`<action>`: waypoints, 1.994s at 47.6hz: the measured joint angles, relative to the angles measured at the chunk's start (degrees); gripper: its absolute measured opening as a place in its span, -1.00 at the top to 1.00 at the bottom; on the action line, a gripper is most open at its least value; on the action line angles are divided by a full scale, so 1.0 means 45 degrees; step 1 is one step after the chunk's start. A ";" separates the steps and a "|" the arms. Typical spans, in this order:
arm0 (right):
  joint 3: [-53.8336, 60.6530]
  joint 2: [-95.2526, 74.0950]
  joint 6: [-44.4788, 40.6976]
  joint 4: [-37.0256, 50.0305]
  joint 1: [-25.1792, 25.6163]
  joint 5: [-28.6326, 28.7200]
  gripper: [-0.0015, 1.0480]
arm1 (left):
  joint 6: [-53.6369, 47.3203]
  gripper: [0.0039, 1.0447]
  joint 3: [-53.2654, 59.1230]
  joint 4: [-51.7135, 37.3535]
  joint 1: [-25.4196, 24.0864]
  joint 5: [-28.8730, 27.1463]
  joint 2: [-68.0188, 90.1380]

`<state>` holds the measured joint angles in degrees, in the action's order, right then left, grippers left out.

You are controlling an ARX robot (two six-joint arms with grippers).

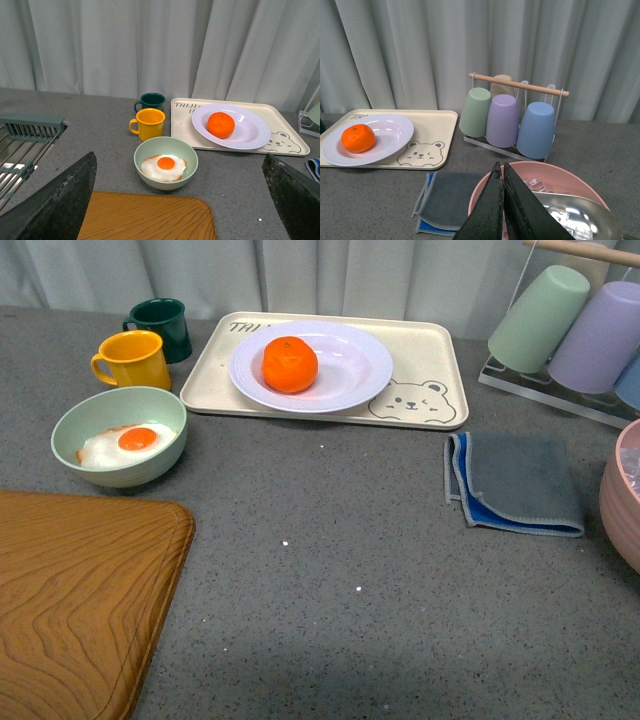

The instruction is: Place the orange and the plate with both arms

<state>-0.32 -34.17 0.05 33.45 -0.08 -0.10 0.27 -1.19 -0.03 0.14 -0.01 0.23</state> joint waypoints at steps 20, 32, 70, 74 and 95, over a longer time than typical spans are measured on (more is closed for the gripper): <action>0.0005 0.3065 0.0000 -0.2890 0.0000 0.0000 0.98 | 0.0000 -0.88 0.0000 0.0000 0.0000 0.0000 0.0000; 0.0005 0.4517 0.0000 -0.4303 0.0000 0.0005 0.98 | 0.0000 -0.88 0.0000 0.0000 0.0000 0.0000 0.0000; 0.0000 0.7538 -0.0010 -0.7412 0.0000 0.0039 -0.03 | 0.0000 -0.88 0.0000 0.0000 0.0000 -0.0005 -0.0010; 0.0000 0.7538 -0.0010 -0.7417 0.0000 0.0034 -0.34 | -0.0005 -0.88 0.0000 0.0000 0.0000 0.0000 -0.0010; 0.0000 0.7538 -0.0005 -0.7412 0.0000 0.0039 -0.82 | 0.0000 -0.88 0.0000 0.0000 0.0000 0.0000 -0.0010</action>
<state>-0.32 -0.25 0.03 0.10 -0.08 0.08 0.27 -1.19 -0.03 0.14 -0.01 0.19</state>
